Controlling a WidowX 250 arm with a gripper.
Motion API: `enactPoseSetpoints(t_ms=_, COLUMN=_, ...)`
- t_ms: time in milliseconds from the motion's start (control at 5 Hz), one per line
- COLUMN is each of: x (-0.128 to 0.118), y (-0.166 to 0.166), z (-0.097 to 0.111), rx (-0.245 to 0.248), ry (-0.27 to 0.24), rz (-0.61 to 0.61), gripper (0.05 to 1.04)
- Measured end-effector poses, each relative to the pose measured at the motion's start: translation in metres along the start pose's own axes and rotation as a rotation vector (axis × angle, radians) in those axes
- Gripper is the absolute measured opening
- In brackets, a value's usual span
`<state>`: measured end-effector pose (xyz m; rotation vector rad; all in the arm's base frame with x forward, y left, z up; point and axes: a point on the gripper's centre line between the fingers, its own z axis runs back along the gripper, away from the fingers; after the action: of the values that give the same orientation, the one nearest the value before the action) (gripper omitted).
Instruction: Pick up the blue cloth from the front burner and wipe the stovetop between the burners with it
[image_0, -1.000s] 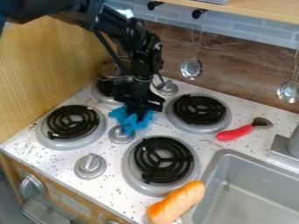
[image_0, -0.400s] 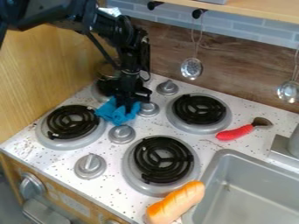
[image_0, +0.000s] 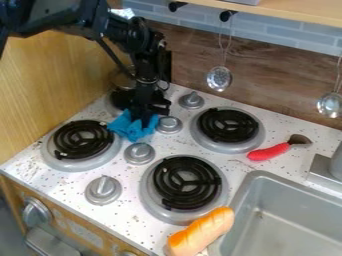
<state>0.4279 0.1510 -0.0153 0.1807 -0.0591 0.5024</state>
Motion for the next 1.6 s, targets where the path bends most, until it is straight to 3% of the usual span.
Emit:
enactPoseSetpoints(t_ms=600, x=-0.04, y=-0.033, z=0.008, rx=-0.046, ry=0.002, rz=-0.11, gripper=0.12)
enactPoseSetpoints(t_ms=1200, x=-0.062, y=-0.076, z=0.017, rx=-0.122, ry=-0.009, rz=-0.18, gripper=0.119)
enactPoseSetpoints(t_ms=1600, x=-0.09, y=-0.112, z=0.025, rx=-0.178, ry=0.025, rz=-0.263, gripper=0.119)
